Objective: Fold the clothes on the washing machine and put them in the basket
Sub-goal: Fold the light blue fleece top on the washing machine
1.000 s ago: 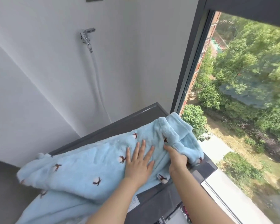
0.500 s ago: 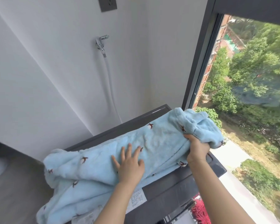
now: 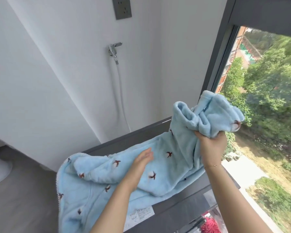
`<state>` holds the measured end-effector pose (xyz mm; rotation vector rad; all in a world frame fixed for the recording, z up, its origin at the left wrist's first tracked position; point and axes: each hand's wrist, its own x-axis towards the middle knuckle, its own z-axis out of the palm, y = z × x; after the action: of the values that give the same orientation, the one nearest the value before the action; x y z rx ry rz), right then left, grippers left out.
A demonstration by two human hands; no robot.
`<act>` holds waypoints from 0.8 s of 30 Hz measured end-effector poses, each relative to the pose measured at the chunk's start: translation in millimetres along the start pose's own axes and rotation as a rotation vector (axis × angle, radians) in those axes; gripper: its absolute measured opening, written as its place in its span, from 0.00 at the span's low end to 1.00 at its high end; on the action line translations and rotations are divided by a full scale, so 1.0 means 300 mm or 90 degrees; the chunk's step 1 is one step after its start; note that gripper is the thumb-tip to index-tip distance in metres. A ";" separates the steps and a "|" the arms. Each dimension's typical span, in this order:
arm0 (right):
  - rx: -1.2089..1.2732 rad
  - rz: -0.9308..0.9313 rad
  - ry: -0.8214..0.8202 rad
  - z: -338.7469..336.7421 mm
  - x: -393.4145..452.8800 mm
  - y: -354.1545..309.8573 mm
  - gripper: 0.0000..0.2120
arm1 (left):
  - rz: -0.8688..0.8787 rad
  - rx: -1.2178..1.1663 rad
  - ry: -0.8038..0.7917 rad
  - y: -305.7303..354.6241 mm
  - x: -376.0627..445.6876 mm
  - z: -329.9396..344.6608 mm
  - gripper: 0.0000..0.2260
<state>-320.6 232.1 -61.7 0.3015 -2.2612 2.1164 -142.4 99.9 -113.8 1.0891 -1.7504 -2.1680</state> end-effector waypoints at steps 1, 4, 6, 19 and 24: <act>-0.014 -0.020 -0.006 0.021 -0.028 -0.007 0.15 | -0.001 -0.082 0.022 0.015 -0.005 -0.034 0.14; -0.027 -0.065 -0.020 0.080 -0.119 -0.037 0.05 | -0.007 -0.275 0.060 0.054 -0.022 -0.151 0.16; -0.054 -0.139 -0.065 0.125 -0.187 -0.053 0.07 | -0.002 -0.264 0.092 0.071 -0.047 -0.242 0.17; -0.470 -0.362 -0.771 0.243 -0.700 0.042 0.34 | -0.129 -0.423 0.047 -0.082 -0.215 -0.588 0.35; -0.366 -0.178 -0.771 0.232 -0.665 -0.036 0.26 | -0.101 -0.236 0.103 -0.038 -0.226 -0.540 0.22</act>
<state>-115.5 186.7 -86.9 2.1092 -2.8588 1.0735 9.7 11.6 -103.5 1.2919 -1.1681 -2.2940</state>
